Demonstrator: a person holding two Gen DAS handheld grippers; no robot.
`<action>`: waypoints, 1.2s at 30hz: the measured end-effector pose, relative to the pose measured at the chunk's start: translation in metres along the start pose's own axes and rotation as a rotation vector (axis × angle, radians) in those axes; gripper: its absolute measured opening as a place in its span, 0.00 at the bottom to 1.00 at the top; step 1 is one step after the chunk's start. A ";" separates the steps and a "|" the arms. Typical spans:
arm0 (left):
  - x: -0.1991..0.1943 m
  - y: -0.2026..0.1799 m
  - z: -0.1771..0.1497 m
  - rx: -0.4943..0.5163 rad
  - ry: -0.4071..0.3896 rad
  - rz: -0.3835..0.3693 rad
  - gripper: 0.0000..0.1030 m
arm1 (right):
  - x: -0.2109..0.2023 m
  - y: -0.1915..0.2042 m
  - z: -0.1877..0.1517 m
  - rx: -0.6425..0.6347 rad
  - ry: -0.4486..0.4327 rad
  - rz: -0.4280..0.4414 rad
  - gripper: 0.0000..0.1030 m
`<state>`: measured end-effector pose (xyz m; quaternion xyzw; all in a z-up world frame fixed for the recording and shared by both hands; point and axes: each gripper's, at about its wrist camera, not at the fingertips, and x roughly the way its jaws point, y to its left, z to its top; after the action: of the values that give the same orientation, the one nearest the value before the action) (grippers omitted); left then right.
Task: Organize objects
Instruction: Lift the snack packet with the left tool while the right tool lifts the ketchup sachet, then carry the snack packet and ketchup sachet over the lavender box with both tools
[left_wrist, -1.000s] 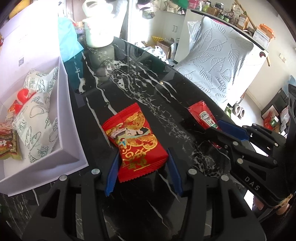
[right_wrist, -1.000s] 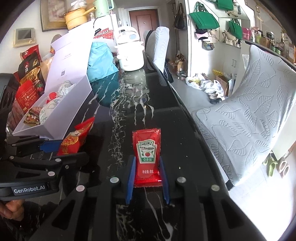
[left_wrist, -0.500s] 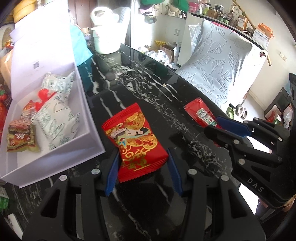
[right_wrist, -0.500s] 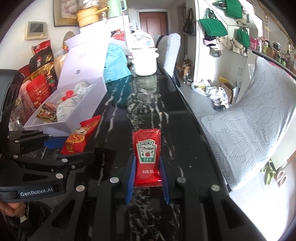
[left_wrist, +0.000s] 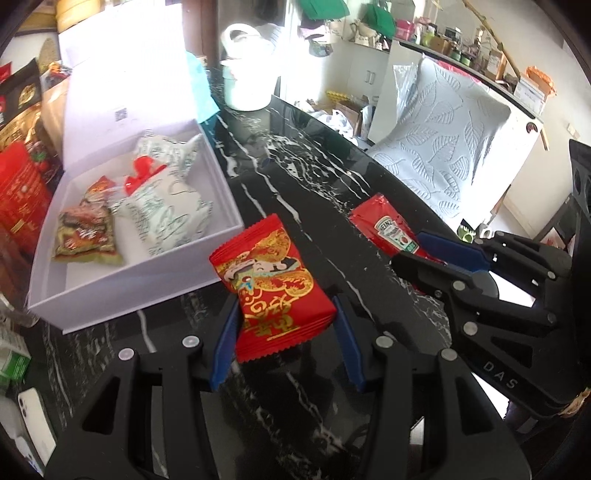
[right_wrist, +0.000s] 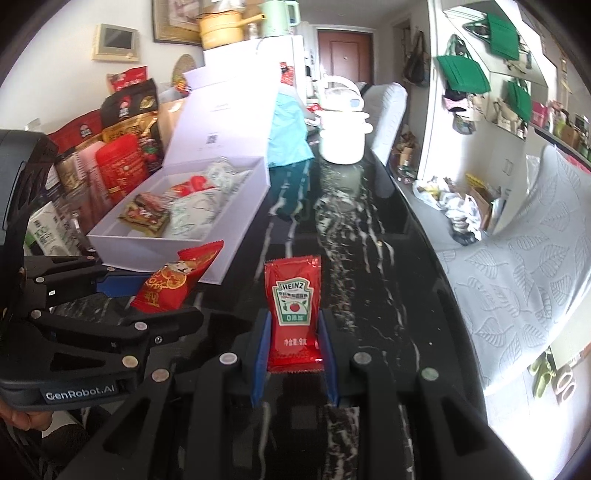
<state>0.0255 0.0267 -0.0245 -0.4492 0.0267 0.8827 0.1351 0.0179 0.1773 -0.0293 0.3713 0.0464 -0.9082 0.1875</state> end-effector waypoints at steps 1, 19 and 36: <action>-0.004 0.002 -0.002 -0.007 -0.007 0.004 0.46 | -0.002 0.004 0.001 -0.009 -0.003 0.008 0.25; -0.053 0.062 -0.051 -0.125 -0.034 0.107 0.46 | -0.005 0.092 0.008 -0.175 -0.011 0.140 0.25; -0.057 0.120 -0.072 -0.184 0.008 0.163 0.46 | 0.016 0.162 0.011 -0.289 0.039 0.247 0.25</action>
<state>0.0823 -0.1133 -0.0309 -0.4595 -0.0176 0.8877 0.0209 0.0613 0.0205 -0.0235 0.3607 0.1341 -0.8550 0.3478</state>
